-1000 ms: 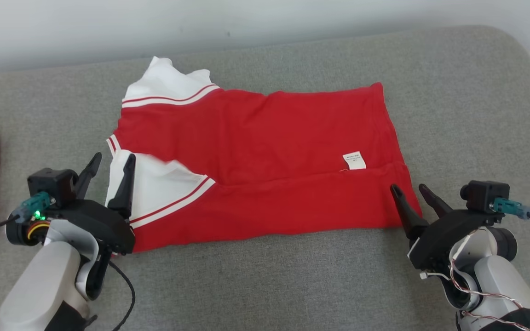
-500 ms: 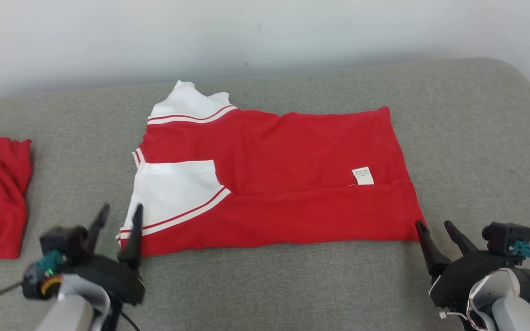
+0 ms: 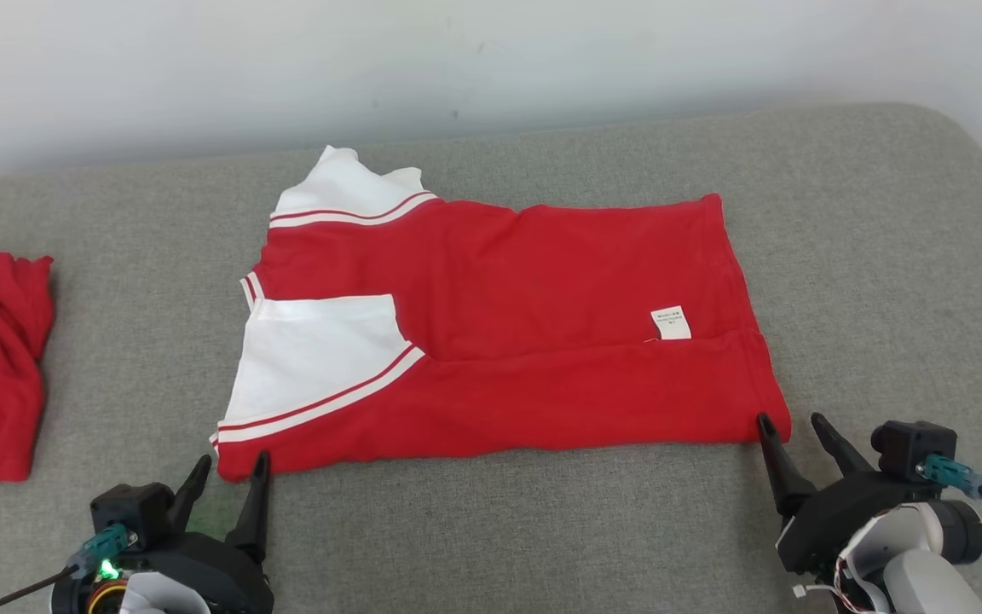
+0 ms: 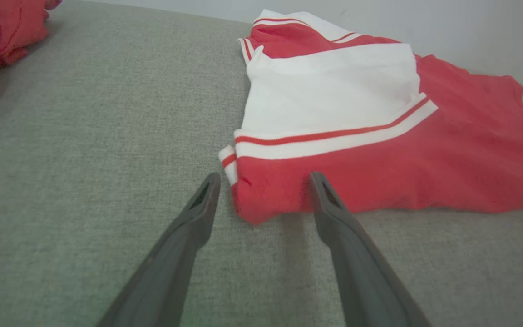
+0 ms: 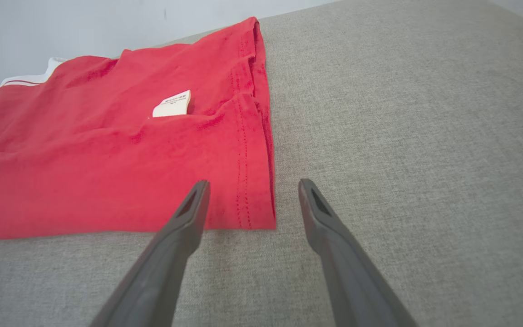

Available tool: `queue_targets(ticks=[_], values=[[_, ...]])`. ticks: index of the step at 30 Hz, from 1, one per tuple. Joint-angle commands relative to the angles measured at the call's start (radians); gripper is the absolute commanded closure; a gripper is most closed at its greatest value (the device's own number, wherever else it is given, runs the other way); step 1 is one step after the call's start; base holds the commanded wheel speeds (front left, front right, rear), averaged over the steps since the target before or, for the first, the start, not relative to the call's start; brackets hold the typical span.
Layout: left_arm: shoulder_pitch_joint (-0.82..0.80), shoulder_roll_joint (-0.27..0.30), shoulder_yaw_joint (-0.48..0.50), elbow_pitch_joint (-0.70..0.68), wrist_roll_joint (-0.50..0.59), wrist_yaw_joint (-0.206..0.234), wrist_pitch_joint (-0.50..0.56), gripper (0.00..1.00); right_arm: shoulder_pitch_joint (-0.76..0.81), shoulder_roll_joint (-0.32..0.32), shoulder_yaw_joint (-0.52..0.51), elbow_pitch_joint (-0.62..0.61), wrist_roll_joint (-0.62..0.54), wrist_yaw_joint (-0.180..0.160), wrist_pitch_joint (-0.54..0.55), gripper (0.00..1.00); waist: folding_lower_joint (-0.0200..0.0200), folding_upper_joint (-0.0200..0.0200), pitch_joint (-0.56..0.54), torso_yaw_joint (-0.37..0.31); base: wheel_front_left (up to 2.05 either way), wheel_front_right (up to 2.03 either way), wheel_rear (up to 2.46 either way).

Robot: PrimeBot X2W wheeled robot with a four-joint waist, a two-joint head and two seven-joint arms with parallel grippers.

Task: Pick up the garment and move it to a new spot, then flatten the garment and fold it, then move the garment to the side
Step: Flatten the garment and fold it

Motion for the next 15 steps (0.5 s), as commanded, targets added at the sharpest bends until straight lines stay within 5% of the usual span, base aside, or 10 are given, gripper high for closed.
queue_targets(ticks=[1, 11, 12, 13, 14, 15], values=[[0.001, 0.005, 0.002, 0.005, -0.006, -0.001, -0.002, 0.00, -0.012, 0.005, 0.004, 0.006, -0.010, -0.002, -0.009, 0.00, 0.0001, -0.0001, 0.009, -0.005, 0.00, 0.00, 0.00], [-0.049, -0.011, -0.006, 0.094, -0.015, -0.007, 0.012, 0.00, -0.108, 0.036, 0.046, 0.172, -0.040, -0.002, -0.047, 0.00, 0.0001, -0.0001, 0.039, -0.007, 0.00, 0.00, 0.00], [-0.053, -0.015, -0.009, 0.107, -0.018, -0.010, 0.013, 0.10, -0.115, 0.039, 0.053, 0.189, -0.035, -0.002, -0.046, 0.54, 0.0001, -0.0001, 0.039, -0.006, 0.00, 0.00, 0.00], [-0.057, -0.021, -0.012, 0.117, -0.023, -0.012, 0.015, 0.64, -0.121, 0.041, 0.060, 0.203, -0.030, -0.002, -0.047, 1.00, 0.0001, -0.0001, 0.037, -0.004, 0.00, 0.00, 0.00], [-0.059, -0.026, -0.015, 0.126, -0.024, -0.013, 0.014, 1.00, -0.125, 0.044, 0.066, 0.216, -0.026, -0.002, -0.050, 1.00, 0.0001, -0.0001, 0.033, -0.004, 0.00, 0.00, 0.00], [-0.061, -0.033, -0.019, 0.132, -0.024, -0.017, 0.012, 1.00, -0.129, 0.044, 0.072, 0.227, -0.025, -0.002, -0.058, 1.00, 0.0001, -0.0001, 0.029, -0.002, 0.00, 0.00, 0.00]])
